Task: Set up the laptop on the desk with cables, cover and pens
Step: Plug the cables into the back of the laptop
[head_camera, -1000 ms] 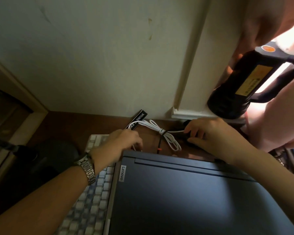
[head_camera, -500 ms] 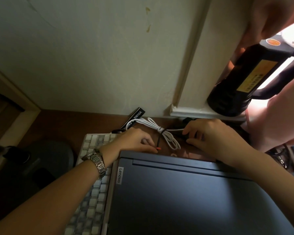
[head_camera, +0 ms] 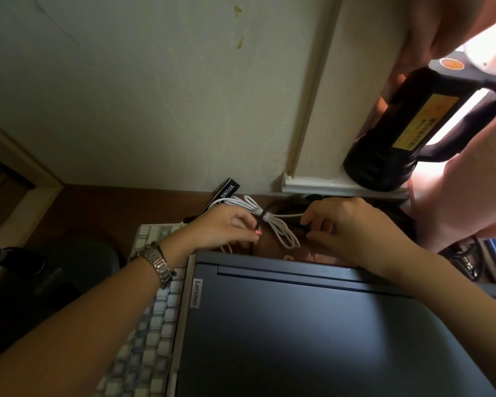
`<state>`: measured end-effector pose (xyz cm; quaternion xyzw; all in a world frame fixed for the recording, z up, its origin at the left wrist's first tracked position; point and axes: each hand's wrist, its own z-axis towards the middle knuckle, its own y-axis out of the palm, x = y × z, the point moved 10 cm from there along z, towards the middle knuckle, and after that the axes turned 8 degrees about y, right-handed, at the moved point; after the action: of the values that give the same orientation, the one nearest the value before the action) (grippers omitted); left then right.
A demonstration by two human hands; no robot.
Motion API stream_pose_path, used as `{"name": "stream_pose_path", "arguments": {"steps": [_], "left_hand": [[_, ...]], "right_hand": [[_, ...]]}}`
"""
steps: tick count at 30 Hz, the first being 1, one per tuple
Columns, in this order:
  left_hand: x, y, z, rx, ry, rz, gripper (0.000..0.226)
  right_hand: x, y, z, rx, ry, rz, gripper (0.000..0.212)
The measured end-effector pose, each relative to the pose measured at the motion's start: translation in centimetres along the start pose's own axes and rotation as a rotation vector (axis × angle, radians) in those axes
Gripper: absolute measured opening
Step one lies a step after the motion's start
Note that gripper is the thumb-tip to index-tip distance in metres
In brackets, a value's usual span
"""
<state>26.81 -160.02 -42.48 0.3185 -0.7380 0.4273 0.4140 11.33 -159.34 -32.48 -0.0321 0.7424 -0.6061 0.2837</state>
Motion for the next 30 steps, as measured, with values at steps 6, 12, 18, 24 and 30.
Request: {"name": "stream_pose_path", "arguments": {"steps": [6, 12, 18, 24, 30], "left_hand": [[2.4, -1.5, -1.3, 0.079, 0.005, -0.164, 0.019], [6.6, -2.3, -1.3, 0.169, 0.093, -0.247, 0.020], [8.9, -1.5, -1.4, 0.181, 0.156, -0.323, 0.019], [9.1, -1.2, -1.6, 0.195, 0.183, -0.299, 0.019], [9.4, -1.6, -3.2, 0.249, 0.214, -0.062, 0.027]], "right_hand": [[-0.7, 0.2, 0.2, -0.032, 0.035, 0.122, 0.018], [-1.1, 0.8, 0.7, -0.097, 0.163, 0.278, 0.025], [-0.6, 1.9, 0.7, -0.166, 0.382, 0.809, 0.027], [-0.7, 3.1, 0.1, -0.261, 0.491, 1.044, 0.028], [-1.2, 3.3, -0.1, -0.275, 0.466, 1.025, 0.029]]}}
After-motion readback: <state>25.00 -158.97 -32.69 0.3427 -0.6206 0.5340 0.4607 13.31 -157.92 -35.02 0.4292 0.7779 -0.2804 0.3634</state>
